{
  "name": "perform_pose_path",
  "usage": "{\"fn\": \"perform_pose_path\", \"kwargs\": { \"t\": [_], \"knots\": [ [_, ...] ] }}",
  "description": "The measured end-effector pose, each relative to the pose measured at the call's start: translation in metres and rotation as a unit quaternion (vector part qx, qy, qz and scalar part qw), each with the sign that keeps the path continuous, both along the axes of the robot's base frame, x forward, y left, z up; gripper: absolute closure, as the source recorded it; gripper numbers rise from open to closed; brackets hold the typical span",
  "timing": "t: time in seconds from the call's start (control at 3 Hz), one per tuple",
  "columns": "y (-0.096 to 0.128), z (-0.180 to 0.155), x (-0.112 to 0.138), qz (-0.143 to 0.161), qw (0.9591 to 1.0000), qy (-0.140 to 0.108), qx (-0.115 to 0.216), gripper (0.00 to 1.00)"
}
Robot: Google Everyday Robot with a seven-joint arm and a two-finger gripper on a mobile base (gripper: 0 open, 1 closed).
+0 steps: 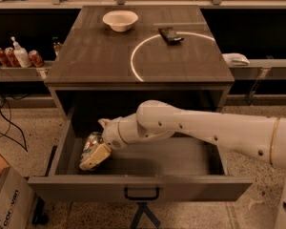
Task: Pick 7up can from top drawer and place on counter
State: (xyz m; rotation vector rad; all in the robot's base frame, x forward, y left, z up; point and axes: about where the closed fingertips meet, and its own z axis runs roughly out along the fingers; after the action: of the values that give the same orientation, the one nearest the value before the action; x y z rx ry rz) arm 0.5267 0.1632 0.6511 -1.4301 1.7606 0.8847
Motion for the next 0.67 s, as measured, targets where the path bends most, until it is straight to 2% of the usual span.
{"fn": "perform_pose_path", "kwargs": {
  "t": [0.67],
  "knots": [
    [0.0,-0.032,0.002,-0.019,0.9994,0.022,-0.017,0.0]
  ]
}}
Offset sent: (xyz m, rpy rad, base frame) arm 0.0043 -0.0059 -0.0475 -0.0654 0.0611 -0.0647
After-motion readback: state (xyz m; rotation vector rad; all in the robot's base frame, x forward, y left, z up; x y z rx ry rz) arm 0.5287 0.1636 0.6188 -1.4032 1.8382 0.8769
